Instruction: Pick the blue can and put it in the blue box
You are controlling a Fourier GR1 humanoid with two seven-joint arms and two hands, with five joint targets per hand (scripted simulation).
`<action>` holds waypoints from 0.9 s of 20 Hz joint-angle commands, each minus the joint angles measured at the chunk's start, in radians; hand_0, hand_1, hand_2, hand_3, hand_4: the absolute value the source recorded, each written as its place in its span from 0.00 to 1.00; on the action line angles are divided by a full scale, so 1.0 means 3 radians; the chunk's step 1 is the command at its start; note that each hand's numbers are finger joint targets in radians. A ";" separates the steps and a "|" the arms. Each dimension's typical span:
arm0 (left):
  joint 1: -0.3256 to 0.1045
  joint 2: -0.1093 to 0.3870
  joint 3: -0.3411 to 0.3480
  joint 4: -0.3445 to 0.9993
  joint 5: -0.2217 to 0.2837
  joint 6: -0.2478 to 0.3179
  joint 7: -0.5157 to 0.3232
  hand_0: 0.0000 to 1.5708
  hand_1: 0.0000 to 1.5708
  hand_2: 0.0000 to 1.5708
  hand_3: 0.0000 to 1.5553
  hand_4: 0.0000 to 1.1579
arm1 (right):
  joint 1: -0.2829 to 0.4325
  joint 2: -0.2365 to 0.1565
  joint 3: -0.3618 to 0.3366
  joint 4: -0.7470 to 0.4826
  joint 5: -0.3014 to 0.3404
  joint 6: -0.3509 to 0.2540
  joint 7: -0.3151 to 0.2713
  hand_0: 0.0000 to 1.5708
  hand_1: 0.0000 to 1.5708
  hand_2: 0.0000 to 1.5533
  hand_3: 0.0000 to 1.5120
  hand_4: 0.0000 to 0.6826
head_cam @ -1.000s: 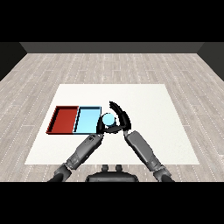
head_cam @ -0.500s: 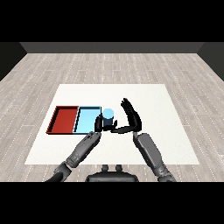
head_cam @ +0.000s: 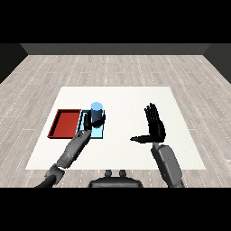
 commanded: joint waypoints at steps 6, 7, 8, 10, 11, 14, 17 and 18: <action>-0.0344 0.0407 0.0324 0.1026 -0.0143 -0.0166 0.0336 1.00 1.00 0.99 0.95 0.93 | 0.0045 0.0006 -0.0301 0.0131 -0.0177 0.0136 -0.0127 0.00 0.00 0.00 0.00 0.00; -0.0536 0.0389 0.0408 0.1336 -0.0104 -0.0238 0.0344 1.00 1.00 0.99 0.95 0.93 | -0.0100 0.0010 -0.0384 0.0370 -0.0242 0.0206 -0.0185 0.00 0.00 0.00 0.00 0.00; -0.0468 0.0328 0.0373 0.1507 -0.0136 -0.0318 0.0271 1.00 1.00 0.99 0.96 0.91 | -0.0095 0.0008 -0.0365 0.0233 -0.0224 0.0132 -0.0060 0.00 0.00 0.00 0.00 0.00; -0.0659 0.0468 0.0344 0.1783 -0.0209 -0.0499 0.0422 1.00 1.00 1.00 0.95 0.91 | 0.0164 0.0053 -0.0329 0.0406 -0.0186 0.0274 -0.0389 0.00 0.00 0.00 0.00 0.00; -0.0643 0.0273 0.0334 0.1915 -0.0291 -0.0348 0.0275 1.00 1.00 0.99 0.96 0.91 | 0.0167 -0.0003 -0.0412 0.0339 -0.0291 0.0349 -0.0313 0.00 0.00 0.00 0.00 0.00; -0.0947 0.0117 0.0277 0.2344 -0.0417 -0.0290 0.0497 1.00 1.00 0.99 0.94 0.89 | -0.0082 0.0036 -0.0483 0.0583 -0.0338 0.0336 -0.0251 0.00 0.00 0.00 0.00 0.00; -0.0865 0.0047 0.0428 0.2642 -0.0335 -0.0314 0.0297 1.00 1.00 1.00 0.94 0.85 | -0.0221 0.0075 -0.0477 0.0648 -0.0268 0.0223 -0.0184 0.00 0.00 0.00 0.00 0.00; -0.1020 -0.0008 0.0473 0.2708 -0.0296 -0.0246 0.0565 1.00 1.00 0.98 0.93 0.83 | 0.0002 0.0027 -0.0515 0.0585 -0.0346 0.0338 -0.0240 0.00 0.00 0.00 0.00 0.00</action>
